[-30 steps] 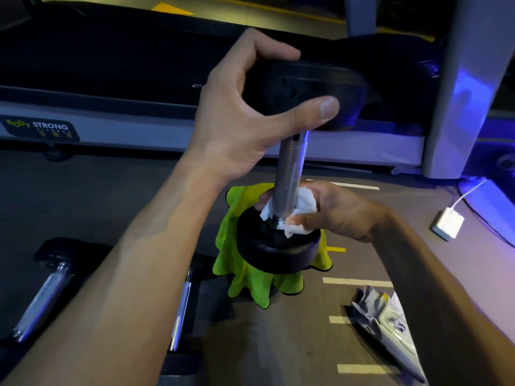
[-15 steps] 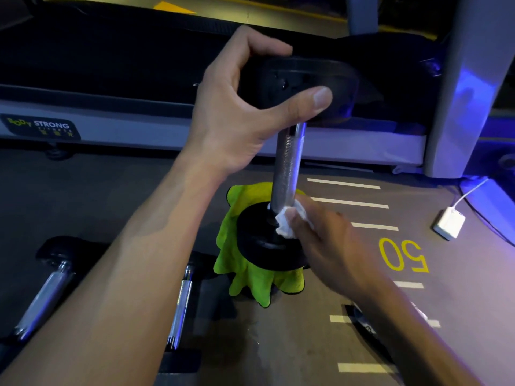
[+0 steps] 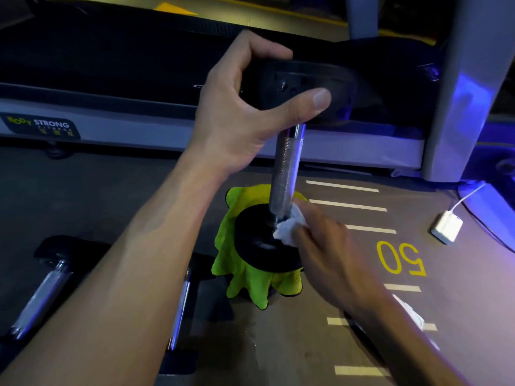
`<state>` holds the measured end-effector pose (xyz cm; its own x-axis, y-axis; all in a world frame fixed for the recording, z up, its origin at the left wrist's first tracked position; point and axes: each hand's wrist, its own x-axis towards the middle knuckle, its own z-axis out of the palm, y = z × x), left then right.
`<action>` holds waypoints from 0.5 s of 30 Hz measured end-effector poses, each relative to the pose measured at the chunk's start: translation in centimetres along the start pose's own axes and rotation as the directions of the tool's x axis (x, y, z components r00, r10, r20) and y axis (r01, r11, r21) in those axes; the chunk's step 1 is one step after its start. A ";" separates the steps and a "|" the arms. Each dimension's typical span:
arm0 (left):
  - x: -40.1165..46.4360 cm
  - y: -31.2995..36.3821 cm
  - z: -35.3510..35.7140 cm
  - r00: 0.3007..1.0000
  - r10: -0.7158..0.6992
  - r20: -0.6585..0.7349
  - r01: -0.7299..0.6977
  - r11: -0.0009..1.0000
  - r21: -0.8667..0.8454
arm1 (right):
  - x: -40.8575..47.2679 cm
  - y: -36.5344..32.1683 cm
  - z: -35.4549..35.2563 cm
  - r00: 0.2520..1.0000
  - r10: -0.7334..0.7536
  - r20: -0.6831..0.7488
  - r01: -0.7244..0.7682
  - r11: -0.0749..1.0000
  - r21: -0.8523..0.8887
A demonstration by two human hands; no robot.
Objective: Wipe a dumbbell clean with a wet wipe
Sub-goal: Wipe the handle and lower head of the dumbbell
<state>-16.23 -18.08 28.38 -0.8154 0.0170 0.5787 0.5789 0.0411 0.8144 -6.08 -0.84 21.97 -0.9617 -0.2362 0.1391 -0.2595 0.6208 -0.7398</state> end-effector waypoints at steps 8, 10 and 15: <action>0.0 0.3 0.1 1.000 0.010 0.027 -0.011 1.000 0.023 | 0.2 1.5 -2.3 0.923 0.081 -0.377 -0.067 0.997 0.049; 0.0 0.2 0.2 1.000 0.013 0.025 -0.013 1.000 0.025 | 1.5 1.4 -1.6 0.913 0.010 -0.408 -0.027 0.999 -0.036; 0.3 -0.1 0.2 1.000 0.000 0.002 0.000 1.000 0.017 | 0.5 0.6 -0.1 0.959 0.094 -0.266 -0.118 0.990 -0.076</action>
<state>-16.49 -17.91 28.45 -0.8157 0.0191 0.5782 0.5783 0.0580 0.8138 -6.73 -0.53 21.67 -0.9704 0.0309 0.2394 -0.1502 0.6993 -0.6988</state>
